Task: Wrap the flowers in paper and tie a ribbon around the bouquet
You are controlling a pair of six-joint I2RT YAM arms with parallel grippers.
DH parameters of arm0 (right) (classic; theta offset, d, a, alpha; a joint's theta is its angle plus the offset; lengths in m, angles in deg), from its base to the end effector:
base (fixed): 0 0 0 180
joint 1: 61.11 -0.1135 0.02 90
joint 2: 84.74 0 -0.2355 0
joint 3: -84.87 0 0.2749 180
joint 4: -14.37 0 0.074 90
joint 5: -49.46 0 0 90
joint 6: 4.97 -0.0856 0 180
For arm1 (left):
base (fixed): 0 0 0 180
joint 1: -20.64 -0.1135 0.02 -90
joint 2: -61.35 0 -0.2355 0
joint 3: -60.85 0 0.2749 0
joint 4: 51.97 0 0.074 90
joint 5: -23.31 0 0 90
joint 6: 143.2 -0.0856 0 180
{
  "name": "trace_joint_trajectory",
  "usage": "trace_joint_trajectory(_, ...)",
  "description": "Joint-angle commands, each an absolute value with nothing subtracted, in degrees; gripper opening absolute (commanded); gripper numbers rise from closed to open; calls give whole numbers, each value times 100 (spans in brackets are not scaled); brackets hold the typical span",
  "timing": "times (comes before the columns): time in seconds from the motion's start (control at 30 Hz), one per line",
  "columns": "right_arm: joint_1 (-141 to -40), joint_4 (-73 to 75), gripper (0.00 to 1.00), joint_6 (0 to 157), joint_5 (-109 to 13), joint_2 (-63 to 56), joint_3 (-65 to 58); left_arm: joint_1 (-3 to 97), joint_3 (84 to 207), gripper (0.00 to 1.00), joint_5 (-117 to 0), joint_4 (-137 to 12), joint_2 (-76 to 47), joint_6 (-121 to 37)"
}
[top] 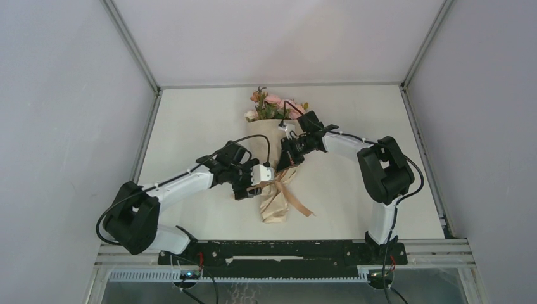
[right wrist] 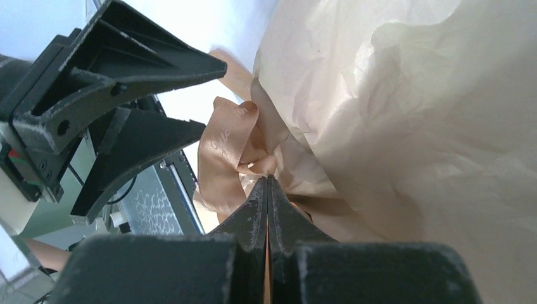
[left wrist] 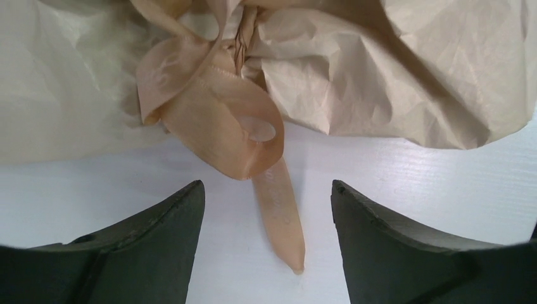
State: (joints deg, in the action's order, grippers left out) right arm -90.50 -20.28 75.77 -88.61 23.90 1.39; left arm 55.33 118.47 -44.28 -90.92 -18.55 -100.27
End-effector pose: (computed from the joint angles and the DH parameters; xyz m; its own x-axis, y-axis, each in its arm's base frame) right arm 0.3260 0.2567 0.1064 -0.8485 -0.3545 -0.3928 -0.5242 0.4617 0.7156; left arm 0.2337 -0.2014 0.1069 0.0048 0.8199 -0.5725 0.9888 0.0813 0.1248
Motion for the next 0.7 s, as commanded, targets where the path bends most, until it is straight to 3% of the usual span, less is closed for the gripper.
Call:
trace_joint_trajectory(0.0,-9049,-1886,0,7604,-8863,2121,154,5686,12214,78,-4386,-8948,-1800,-9622)
trace_joint_trajectory(0.4,-8987,-1720,0,7581,-8918,2001,331,6014,12645,75,-5191,-8866,-2468,-9087)
trace_joint_trajectory(0.53,-8978,-1676,0,7587,-8942,1994,377,6145,12680,58,-5398,-8874,-2600,-9080)
trace_joint_trajectory(0.67,-8939,-1658,0,7583,-8926,1960,387,6157,12627,23,-5358,-8871,-2517,-9120)
